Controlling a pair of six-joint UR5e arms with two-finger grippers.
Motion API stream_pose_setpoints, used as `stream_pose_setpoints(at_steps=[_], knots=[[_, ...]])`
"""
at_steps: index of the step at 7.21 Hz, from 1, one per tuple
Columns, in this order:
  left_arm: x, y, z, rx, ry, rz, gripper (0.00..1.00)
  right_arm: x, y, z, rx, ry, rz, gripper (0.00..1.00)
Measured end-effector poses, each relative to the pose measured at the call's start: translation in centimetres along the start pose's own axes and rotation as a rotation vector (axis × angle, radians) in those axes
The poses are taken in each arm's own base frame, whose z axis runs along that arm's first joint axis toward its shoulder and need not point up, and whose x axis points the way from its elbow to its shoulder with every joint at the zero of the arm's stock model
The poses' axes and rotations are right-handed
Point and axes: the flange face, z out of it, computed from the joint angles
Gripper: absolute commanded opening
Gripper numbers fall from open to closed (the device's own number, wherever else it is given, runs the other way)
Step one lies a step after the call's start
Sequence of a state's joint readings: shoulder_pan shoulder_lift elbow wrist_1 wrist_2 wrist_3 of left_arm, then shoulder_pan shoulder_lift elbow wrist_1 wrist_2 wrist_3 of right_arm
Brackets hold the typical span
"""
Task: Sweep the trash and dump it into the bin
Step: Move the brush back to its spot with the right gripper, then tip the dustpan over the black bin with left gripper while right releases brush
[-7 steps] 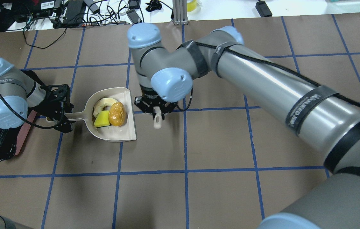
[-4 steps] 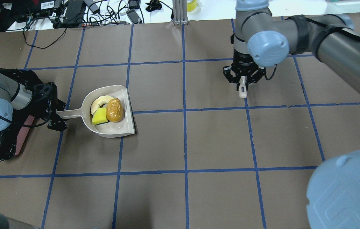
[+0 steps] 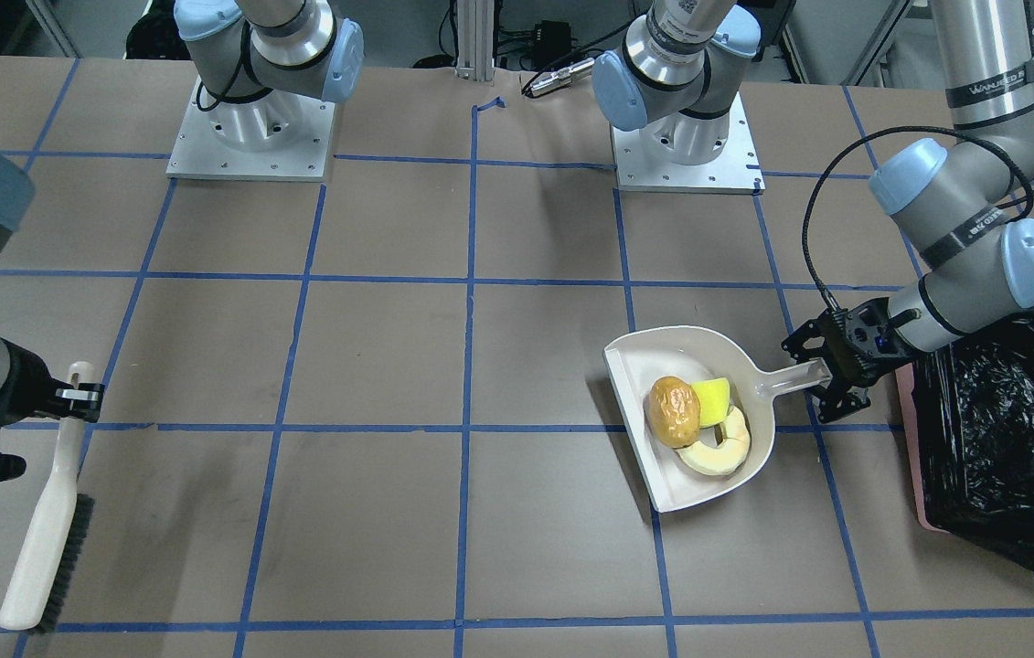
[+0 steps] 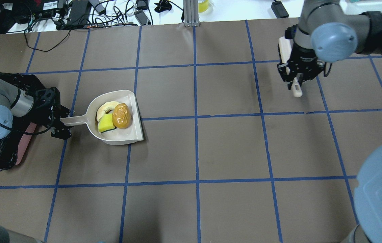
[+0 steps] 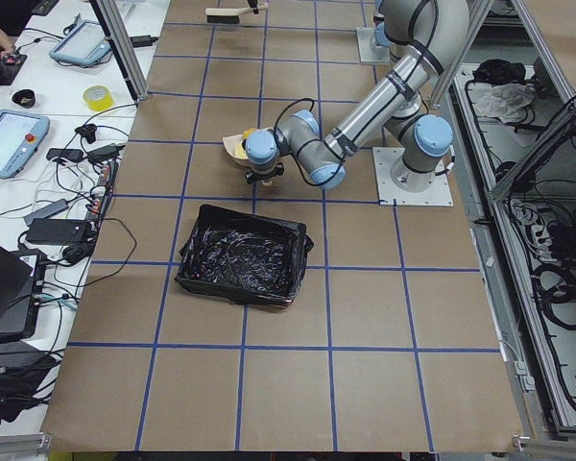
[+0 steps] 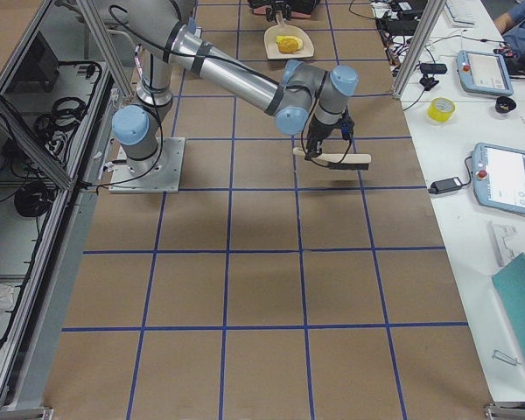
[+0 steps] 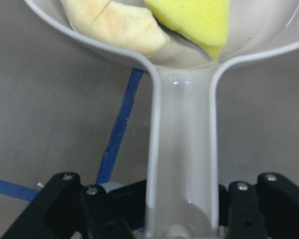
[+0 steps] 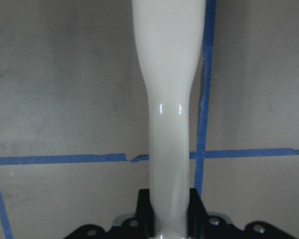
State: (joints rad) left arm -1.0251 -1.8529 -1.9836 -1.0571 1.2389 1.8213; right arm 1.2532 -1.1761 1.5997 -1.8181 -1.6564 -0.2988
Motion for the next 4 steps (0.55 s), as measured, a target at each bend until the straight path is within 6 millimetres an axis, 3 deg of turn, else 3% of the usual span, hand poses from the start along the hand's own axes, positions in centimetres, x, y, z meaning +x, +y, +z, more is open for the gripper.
stream_pose_setpoints(at_steps=[1, 2, 4], knots=[[-0.3, 0.3, -1.3, 0.007, -0.028, -0.009, 0.0, 1.9, 0.8, 1.4, -0.021, -0.01, -0.01, 0.0], [-1.0, 1.3, -3.7, 0.024, -0.06, -0.036, 0.0, 2.6, 1.5, 2.8, -0.035, -0.004, -0.018, 0.0], [-2.2, 3.9, -11.7, 0.085, -0.083, -0.121, 0.0, 2.8, 2.7, 3.8, -0.039, 0.017, -0.026, 0.04]])
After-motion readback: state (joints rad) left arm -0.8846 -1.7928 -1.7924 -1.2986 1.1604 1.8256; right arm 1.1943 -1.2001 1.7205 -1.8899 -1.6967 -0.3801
